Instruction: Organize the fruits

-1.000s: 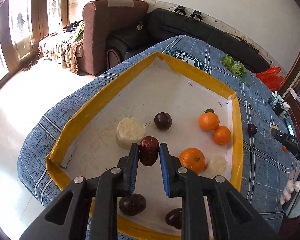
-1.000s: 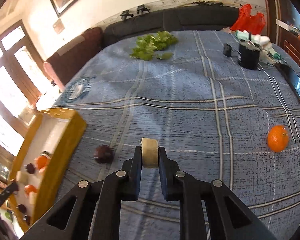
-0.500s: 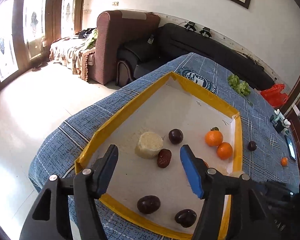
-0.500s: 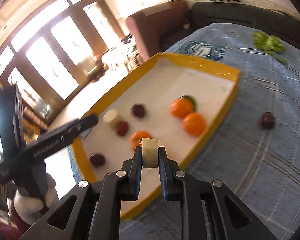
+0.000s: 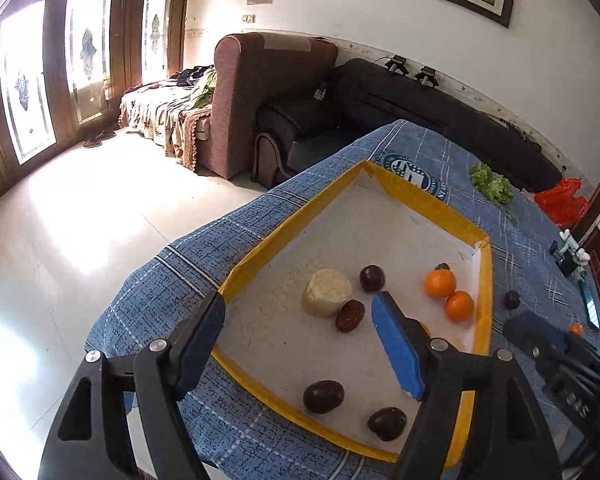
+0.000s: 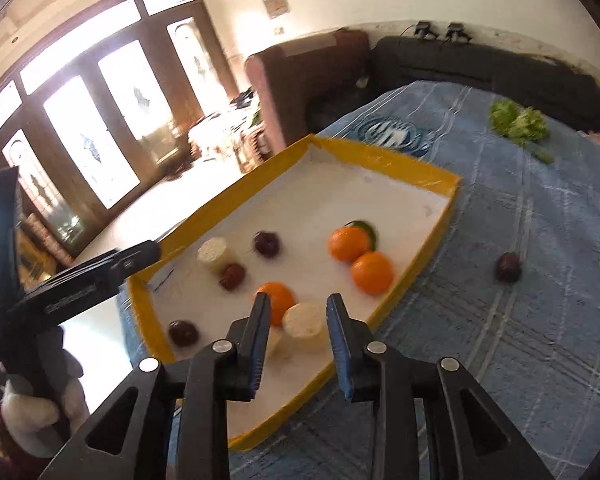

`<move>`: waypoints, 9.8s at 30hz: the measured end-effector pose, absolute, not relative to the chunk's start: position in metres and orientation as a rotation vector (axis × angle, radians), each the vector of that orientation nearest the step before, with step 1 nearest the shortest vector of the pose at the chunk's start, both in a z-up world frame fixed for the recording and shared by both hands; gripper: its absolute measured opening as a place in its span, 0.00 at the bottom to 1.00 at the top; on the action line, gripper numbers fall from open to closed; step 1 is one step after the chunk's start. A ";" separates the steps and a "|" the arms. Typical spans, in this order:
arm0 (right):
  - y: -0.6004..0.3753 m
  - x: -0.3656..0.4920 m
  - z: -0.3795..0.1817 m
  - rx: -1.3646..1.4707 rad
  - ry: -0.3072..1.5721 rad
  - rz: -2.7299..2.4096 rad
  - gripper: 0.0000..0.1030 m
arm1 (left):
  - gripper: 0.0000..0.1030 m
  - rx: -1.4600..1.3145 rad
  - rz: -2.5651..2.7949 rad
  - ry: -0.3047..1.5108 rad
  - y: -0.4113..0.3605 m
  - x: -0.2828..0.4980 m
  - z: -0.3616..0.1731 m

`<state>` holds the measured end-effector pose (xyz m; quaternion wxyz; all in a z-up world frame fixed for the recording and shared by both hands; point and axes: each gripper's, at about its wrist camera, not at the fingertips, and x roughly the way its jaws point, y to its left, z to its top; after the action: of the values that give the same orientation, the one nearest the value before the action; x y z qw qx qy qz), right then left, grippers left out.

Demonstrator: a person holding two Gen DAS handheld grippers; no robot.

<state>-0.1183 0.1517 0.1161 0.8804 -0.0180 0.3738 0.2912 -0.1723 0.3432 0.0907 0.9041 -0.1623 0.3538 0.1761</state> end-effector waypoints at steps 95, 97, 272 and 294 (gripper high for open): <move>-0.161 -0.015 0.042 0.189 0.900 0.083 0.37 | 0.29 0.035 -0.148 1.017 0.081 0.042 0.006; -0.160 -0.017 0.044 0.181 0.888 0.078 0.37 | 0.26 0.080 -0.141 0.996 0.077 0.038 0.006; 0.087 -0.242 0.113 -0.023 0.694 0.363 0.92 | 1.00 -0.168 0.367 0.570 0.197 -0.242 0.111; 0.094 -0.242 0.103 -0.022 0.724 0.366 0.93 | 1.00 -0.182 0.372 0.624 0.201 -0.237 0.102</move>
<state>-0.2415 0.0942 0.1027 0.9188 -0.0109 0.3521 0.1779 -0.2372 0.2008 0.1022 0.9307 -0.0886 0.3048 0.1818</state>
